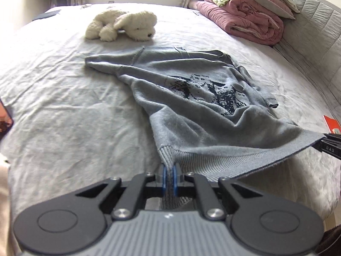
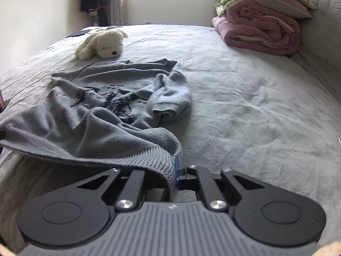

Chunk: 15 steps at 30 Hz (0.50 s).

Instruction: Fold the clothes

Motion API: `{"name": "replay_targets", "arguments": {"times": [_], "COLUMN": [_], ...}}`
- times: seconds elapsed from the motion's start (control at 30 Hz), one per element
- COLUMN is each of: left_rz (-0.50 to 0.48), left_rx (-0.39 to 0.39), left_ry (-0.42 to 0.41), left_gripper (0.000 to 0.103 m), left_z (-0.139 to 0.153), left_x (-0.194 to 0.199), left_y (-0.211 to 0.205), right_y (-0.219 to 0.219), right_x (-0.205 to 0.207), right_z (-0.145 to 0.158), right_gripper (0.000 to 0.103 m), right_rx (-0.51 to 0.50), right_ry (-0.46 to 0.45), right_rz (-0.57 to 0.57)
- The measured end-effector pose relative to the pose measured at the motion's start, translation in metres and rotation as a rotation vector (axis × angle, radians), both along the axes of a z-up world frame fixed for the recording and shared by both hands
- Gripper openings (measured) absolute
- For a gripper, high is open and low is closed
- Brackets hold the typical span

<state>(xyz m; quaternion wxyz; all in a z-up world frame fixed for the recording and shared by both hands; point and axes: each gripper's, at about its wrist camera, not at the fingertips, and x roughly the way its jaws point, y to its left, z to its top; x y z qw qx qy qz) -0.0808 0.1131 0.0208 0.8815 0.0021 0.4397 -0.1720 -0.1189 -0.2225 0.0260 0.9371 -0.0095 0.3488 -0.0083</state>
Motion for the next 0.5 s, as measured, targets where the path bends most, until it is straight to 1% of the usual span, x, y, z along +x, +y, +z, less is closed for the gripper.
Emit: {"name": "replay_targets", "arguments": {"times": [0.13, 0.27, 0.4, 0.5], "left_rz": [-0.010, -0.026, -0.053, -0.073], "left_rx": [0.048, 0.073, 0.091, 0.108], "left_ry": [-0.025, -0.013, 0.009, 0.035], "left_gripper": [0.006, 0.006, 0.006, 0.006], "left_z": [0.009, 0.008, 0.000, -0.012], "left_x": [-0.019, -0.030, -0.037, -0.040], "left_y": [0.007, 0.013, 0.015, 0.015], "right_y": [0.015, 0.025, 0.035, 0.042], "right_x": [-0.020, -0.034, -0.049, -0.057], "right_z": [0.017, 0.027, 0.033, 0.029], "right_gripper": [0.007, 0.007, 0.007, 0.007], "right_rx": [-0.048, -0.072, -0.129, -0.148], "right_ry": [-0.019, 0.000, 0.029, 0.068], "right_rz": [0.091, 0.143, 0.203, 0.242]}}
